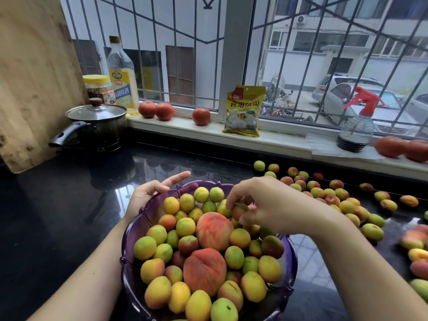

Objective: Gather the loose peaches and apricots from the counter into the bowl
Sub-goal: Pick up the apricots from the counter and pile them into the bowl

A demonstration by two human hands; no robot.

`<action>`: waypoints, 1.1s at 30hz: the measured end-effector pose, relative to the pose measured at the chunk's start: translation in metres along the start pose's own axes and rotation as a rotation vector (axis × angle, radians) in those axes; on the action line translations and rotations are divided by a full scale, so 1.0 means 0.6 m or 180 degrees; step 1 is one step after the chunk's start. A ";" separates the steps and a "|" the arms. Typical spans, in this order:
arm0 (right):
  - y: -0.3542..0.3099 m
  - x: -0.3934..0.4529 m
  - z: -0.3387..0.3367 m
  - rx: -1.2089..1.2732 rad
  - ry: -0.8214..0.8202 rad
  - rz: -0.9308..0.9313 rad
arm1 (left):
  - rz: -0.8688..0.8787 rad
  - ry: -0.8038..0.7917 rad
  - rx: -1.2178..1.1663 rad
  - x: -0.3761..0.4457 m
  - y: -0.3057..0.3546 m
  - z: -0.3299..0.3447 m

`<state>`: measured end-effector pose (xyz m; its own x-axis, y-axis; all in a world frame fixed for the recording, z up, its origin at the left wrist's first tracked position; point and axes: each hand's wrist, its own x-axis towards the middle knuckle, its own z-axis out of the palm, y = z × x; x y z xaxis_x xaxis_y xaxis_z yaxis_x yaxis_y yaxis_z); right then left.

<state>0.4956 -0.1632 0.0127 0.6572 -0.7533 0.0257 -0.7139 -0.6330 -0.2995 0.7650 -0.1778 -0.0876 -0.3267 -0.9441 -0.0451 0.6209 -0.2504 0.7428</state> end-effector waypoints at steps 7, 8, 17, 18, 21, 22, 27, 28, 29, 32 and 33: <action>0.006 0.004 0.006 -0.0228 -0.0232 -0.0078 | -0.0009 -0.0025 -0.0034 0.001 0.001 -0.004; 0.005 0.003 0.005 -0.0230 -0.0260 -0.0082 | 0.0003 -0.0028 -0.0030 0.001 0.001 -0.004; 0.002 -0.002 0.001 -0.0181 -0.0321 0.0016 | 0.0007 -0.0041 -0.0091 0.002 0.000 -0.002; 0.002 -0.001 0.002 -0.0201 -0.0310 0.0025 | 0.0008 -0.0038 -0.0070 0.001 0.000 -0.001; 0.004 -0.004 -0.006 -0.0219 -0.0330 0.0026 | 0.0012 -0.0023 -0.0075 0.002 0.000 -0.002; 0.009 -0.008 -0.016 -0.0047 -0.0267 0.0060 | 0.0001 -0.0034 -0.0086 0.002 0.000 -0.002; 0.097 -0.028 -0.059 0.1170 0.1579 0.0778 | -0.0019 -0.0091 -0.0069 0.005 0.000 -0.009; 0.122 -0.024 -0.049 0.1017 0.1880 0.1045 | -0.0025 -0.0120 -0.0059 0.005 0.000 -0.011; 0.145 -0.015 -0.033 0.0892 0.2042 0.1351 | -0.0039 -0.0161 -0.0048 0.006 0.001 -0.012; 0.187 0.014 0.036 0.0523 0.1884 0.1866 | -0.0086 -0.0259 -0.0006 0.007 0.003 -0.015; 0.192 0.022 0.058 0.0392 0.1781 0.1822 | -0.0090 -0.0285 -0.0004 0.007 0.003 -0.016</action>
<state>0.4305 -0.2399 -0.0550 -0.0438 -0.9529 0.3001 -0.8497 -0.1224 -0.5128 0.7715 -0.1842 -0.0929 -0.4065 -0.9136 -0.0061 0.6113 -0.2770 0.7413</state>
